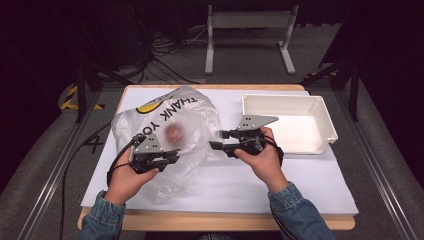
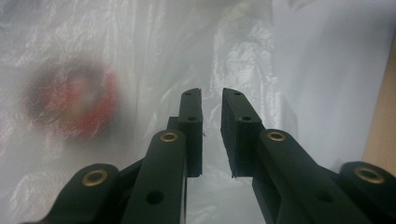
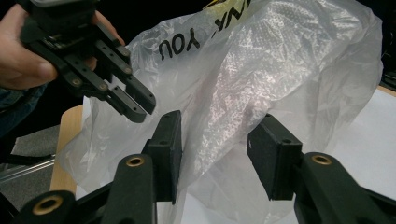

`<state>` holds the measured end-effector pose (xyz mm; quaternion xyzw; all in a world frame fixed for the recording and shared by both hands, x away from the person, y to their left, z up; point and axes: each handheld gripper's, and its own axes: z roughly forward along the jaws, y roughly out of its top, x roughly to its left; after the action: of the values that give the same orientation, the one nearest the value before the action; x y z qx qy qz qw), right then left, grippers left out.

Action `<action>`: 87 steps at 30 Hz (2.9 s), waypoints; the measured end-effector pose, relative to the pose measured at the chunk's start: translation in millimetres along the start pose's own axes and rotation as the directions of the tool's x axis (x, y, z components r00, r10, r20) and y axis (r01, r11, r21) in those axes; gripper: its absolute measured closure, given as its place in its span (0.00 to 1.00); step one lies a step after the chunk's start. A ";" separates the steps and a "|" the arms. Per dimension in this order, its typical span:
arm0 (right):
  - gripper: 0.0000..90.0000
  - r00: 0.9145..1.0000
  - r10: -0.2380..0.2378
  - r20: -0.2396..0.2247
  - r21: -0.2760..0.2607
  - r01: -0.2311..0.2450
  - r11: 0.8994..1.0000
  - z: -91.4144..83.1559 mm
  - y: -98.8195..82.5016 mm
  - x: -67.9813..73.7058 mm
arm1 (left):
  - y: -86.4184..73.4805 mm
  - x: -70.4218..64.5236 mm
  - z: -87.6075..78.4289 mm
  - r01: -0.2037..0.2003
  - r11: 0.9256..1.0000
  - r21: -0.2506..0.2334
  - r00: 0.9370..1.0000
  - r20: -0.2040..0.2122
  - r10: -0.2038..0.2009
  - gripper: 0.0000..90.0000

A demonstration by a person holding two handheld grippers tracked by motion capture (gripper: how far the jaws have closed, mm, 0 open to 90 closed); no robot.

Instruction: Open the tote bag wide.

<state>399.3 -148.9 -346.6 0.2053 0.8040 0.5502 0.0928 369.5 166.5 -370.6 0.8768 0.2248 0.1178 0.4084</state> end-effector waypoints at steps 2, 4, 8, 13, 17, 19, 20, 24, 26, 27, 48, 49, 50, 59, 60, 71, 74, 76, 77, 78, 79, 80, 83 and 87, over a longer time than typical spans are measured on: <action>0.62 1.000 0.001 0.000 -0.003 -0.001 1.000 -1.3 -0.2 0.4 | -1.6 2.2 5.7 0.005 1.000 0.025 1.000 -0.007 -0.005 0.85; 0.62 1.000 0.003 0.003 -0.004 -0.003 1.000 -2.3 -0.4 1.0 | -3.2 5.0 9.6 0.011 0.999 0.048 1.000 -0.023 -0.010 0.83; 0.62 1.000 0.003 0.002 -0.003 -0.003 1.000 -3.1 -0.9 2.2 | -8.1 11.6 13.6 0.033 0.996 0.086 0.997 -0.067 -0.028 0.84; 0.62 1.000 0.008 0.001 -0.002 -0.008 1.000 -1.1 -0.9 1.0 | -16.0 21.7 5.5 0.070 0.991 0.115 0.989 -0.137 -0.054 0.84; 0.60 1.000 0.014 0.003 -0.010 -0.014 1.000 2.3 1.5 -2.1 | -24.9 30.7 -1.8 0.094 0.985 0.141 0.976 -0.210 -0.063 0.83; 0.59 1.000 0.015 0.010 -0.008 -0.015 1.000 4.1 2.6 -3.8 | -29.1 34.9 -3.8 0.108 0.983 0.151 0.970 -0.232 -0.071 0.83; 0.58 1.000 0.015 0.014 -0.007 -0.015 1.000 5.1 3.2 -4.9 | -31.0 37.0 -4.4 0.116 0.982 0.150 0.969 -0.236 -0.079 0.83; 0.56 0.999 0.022 0.026 -0.006 -0.022 1.000 9.4 5.5 -9.8 | -35.2 42.5 -6.4 0.134 0.981 0.143 0.963 -0.253 -0.095 0.83; 0.54 0.999 0.031 0.029 -0.008 -0.031 0.999 12.8 6.8 -13.0 | -38.3 47.9 -9.7 0.147 0.980 0.132 0.954 -0.279 -0.106 0.82; 0.53 0.999 0.032 0.033 -0.007 -0.032 0.999 14.3 7.2 -14.1 | -39.2 50.0 -10.9 0.151 0.980 0.130 0.952 -0.285 -0.109 0.82; 0.50 0.988 0.112 0.109 0.017 -0.115 0.993 73.8 16.9 -52.1 | -64.0 91.8 -7.2 0.260 0.965 0.044 0.890 -0.398 -0.222 0.83; 0.51 0.987 0.114 0.116 0.025 -0.118 0.993 77.0 16.1 -54.2 | -65.3 93.3 -6.7 0.260 0.964 0.052 0.889 -0.403 -0.218 0.83; 0.51 0.986 0.116 0.123 0.035 -0.122 0.992 80.1 15.1 -56.5 | -66.8 94.3 -5.6 0.265 0.963 0.053 0.887 -0.405 -0.222 0.83; 0.51 0.977 0.144 0.159 0.093 -0.160 0.983 101.6 1.6 -70.4 | -76.1 99.6 -3.5 0.302 0.951 0.062 0.873 -0.419 -0.250 0.82; 0.51 0.975 0.151 0.164 0.097 -0.168 0.981 102.7 -0.4 -72.1 | -77.1 100.4 -3.8 0.300 0.952 0.066 0.874 -0.419 -0.246 0.81; 0.51 0.953 0.183 0.243 0.164 -0.227 0.960 109.2 -15.8 -86.6 | -91.9 106.2 -5.6 0.342 0.937 0.075 0.854 -0.441 -0.276 0.82; 0.51 0.949 0.176 0.263 0.187 -0.229 0.955 113.5 -17.5 -87.0 | -92.9 105.9 -6.0 0.345 0.935 0.079 0.853 -0.442 -0.277 0.82; 0.51 0.944 0.166 0.285 0.211 -0.231 0.950 117.2 -19.1 -87.0 | -94.1 106.3 -6.8 0.347 0.934 0.080 0.852 -0.442 -0.279 0.81; 0.51 0.941 0.165 0.295 0.222 -0.235 0.946 118.9 -20.0 -87.0 | -94.8 106.4 -7.0 0.349 0.934 0.078 0.851 -0.444 -0.281 0.81; 0.51 0.939 0.163 0.303 0.234 -0.239 0.942 120.2 -21.1 -87.0 | -95.2 106.4 -7.6 0.352 0.932 0.082 0.850 -0.444 -0.283 0.81; 0.51 0.937 0.158 0.312 0.246 -0.241 0.939 121.5 -22.2 -86.9 | -95.7 106.7 -8.0 0.353 0.932 0.084 0.852 -0.441 -0.283 0.81; 0.51 0.935 0.152 0.319 0.259 -0.241 0.935 122.8 -23.6 -86.7 | -96.0 106.7 -8.0 0.353 0.932 0.085 0.852 -0.440 -0.283 0.81; 0.51 0.931 0.151 0.331 0.280 -0.250 0.927 124.5 -26.2 -86.3 | -95.9 106.3 -7.9 0.352 0.932 0.087 0.851 -0.445 -0.280 0.80; 0.51 0.924 0.150 0.353 0.310 -0.266 0.913 123.7 -30.7 -87.2 | -94.8 105.5 -8.9 0.346 0.934 0.084 0.851 -0.448 -0.275 0.79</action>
<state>517.0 -91.4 -428.2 0.3910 0.8366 0.3631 0.1244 429.7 277.7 -435.3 0.8113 0.4569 0.2214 0.2900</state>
